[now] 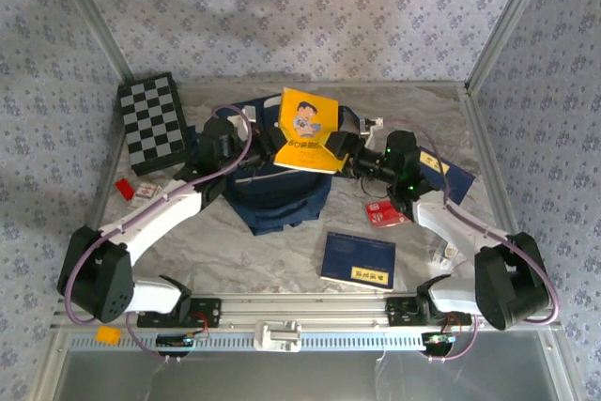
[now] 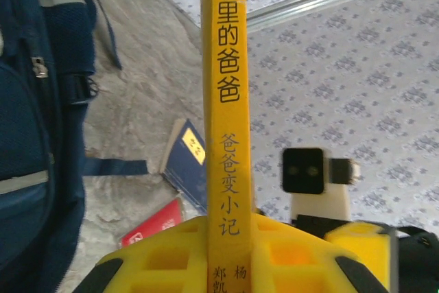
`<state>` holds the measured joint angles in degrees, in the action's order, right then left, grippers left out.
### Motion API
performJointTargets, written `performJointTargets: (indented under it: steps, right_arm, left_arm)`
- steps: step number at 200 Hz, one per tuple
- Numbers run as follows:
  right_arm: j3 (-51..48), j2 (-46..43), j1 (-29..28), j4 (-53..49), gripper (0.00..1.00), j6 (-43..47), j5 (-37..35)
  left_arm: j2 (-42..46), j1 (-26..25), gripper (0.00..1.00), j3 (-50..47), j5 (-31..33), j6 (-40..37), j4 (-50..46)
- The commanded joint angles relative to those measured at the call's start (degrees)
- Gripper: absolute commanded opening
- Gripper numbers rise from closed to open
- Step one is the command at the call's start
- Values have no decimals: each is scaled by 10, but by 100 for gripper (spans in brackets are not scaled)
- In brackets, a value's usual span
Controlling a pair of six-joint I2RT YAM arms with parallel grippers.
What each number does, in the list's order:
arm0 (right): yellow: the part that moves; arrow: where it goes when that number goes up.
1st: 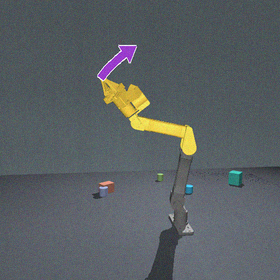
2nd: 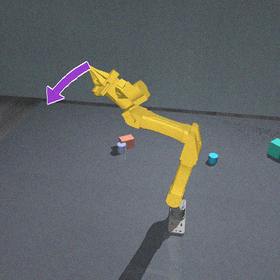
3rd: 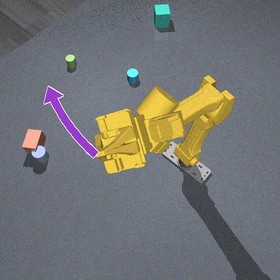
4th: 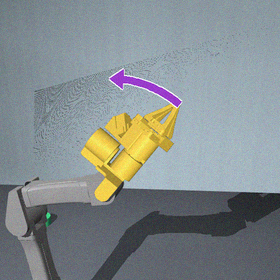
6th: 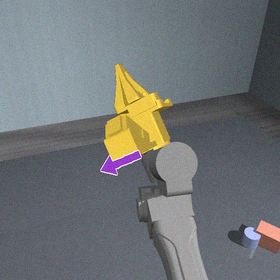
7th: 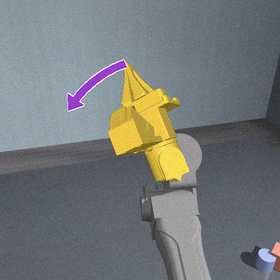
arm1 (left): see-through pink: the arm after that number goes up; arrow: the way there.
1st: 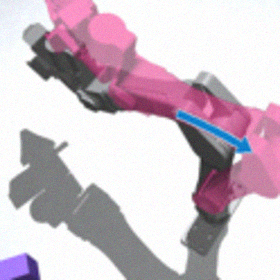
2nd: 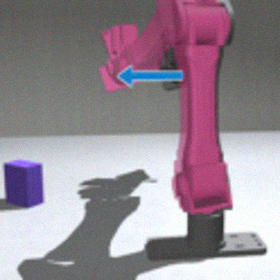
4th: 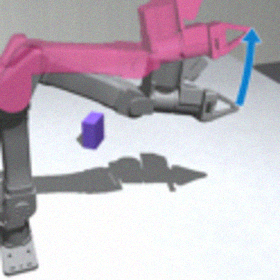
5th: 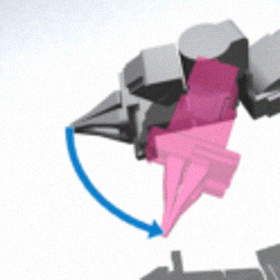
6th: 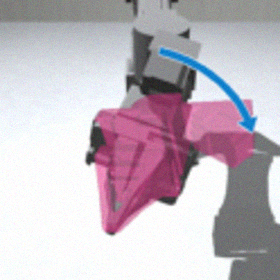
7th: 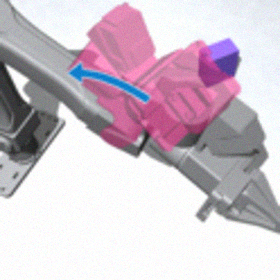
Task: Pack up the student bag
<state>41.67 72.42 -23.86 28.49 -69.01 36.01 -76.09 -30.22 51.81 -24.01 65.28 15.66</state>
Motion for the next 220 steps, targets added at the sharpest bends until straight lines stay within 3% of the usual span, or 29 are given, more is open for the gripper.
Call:
performJointTargets:
  steps: [1, 41, 69, 81, 99, 114, 141, 178, 220]
  right_arm:
    - [3, -25, 1, -35, 60, 30, 0]
    - [-6, -9, 7, -38, 27, 32, 10]
    - [7, -27, 4, -104, 8, 74, -8]
    - [9, -41, 5, -138, 0, 91, -20]
    - [15, -65, 8, -199, 0, 117, -28]
    - [19, -95, 8, -267, 0, 143, -49]
    - [30, -156, 9, -410, 0, 194, -104]
    - [7, -240, 23, -516, 0, 201, -159]
    - [-11, -284, 54, -556, 0, 201, -159]
  left_arm:
    - [30, 5, 0, -8, 18, -33, -1]
    - [31, 0, 0, -24, 25, -43, -13]
    - [36, -6, 0, -29, 11, -61, -20]
    - [48, -9, 10, -29, 17, -85, -47]
    - [77, -13, 34, -24, 57, -146, -132]
    - [99, -26, 49, -5, 100, -239, -229]
    - [100, -66, 56, 30, 214, -405, -388]
    - [50, -99, 70, 34, 287, -557, -418]
    - [-48, -105, 80, 72, 253, -697, -376]
